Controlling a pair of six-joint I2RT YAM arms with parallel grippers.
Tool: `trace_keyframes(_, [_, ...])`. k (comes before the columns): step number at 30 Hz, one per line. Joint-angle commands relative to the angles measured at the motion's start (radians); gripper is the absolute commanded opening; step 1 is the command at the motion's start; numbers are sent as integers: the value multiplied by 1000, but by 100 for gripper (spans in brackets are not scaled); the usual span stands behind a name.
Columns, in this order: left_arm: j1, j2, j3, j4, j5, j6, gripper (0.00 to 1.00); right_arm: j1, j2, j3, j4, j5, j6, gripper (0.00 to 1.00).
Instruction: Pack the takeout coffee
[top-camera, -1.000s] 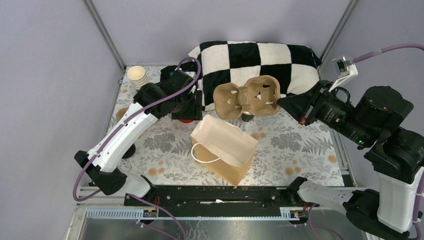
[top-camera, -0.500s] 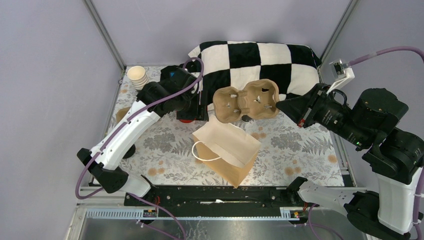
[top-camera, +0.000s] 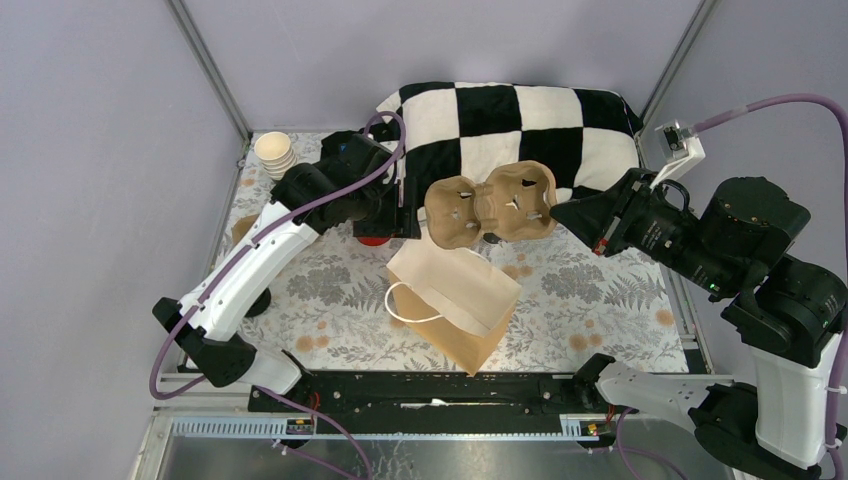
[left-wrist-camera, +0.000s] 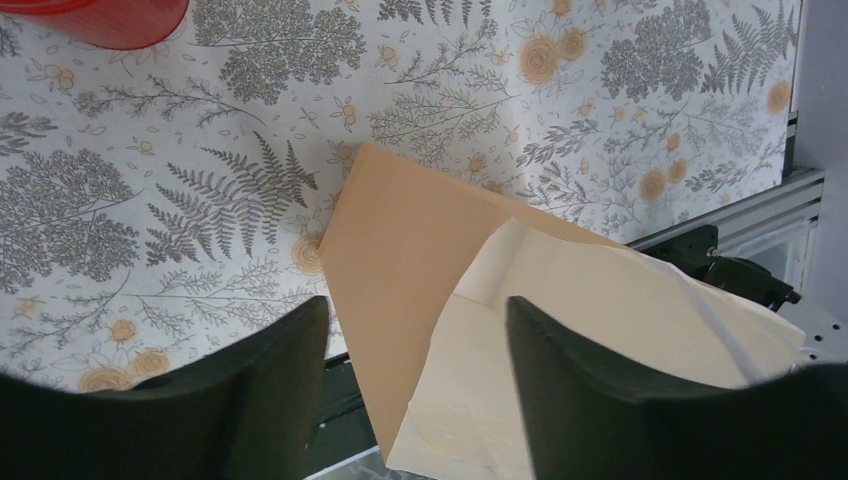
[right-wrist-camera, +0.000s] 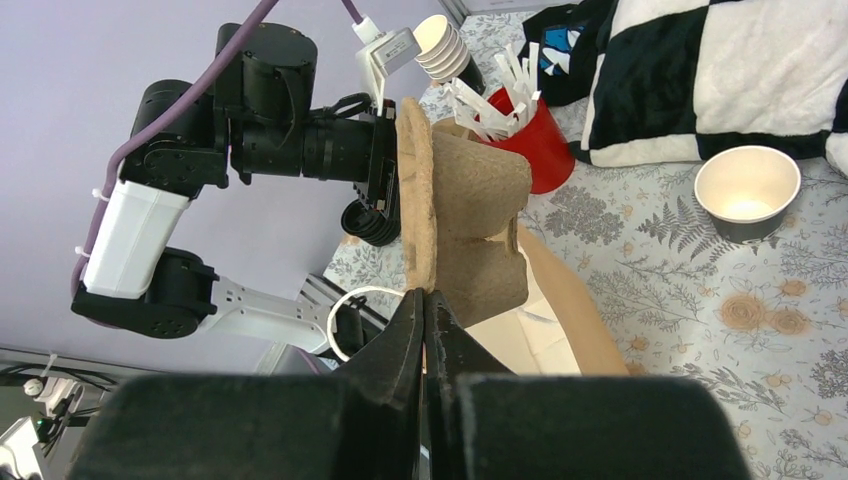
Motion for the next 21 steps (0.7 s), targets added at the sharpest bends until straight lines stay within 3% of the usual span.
trace_keyframes(1, [5,-1,-28,61,19,18,55,1,-3,16,50,-18,18,0])
trace_keyframes(9, [5,53,21,67,2,55,38,2,3,6,52,-66,31,0])
trace_keyframes(11, [5,66,26,60,-23,42,24,2,5,-3,64,-79,44,0])
trace_keyframes(13, [6,68,16,47,-77,1,4,1,10,-10,78,-93,62,0])
trace_keyframes(14, [7,63,6,39,-107,-30,0,1,14,-10,79,-95,75,0])
trace_keyframes(21, [48,-30,-58,-3,-246,-172,0,1,71,-1,125,-183,134,0])
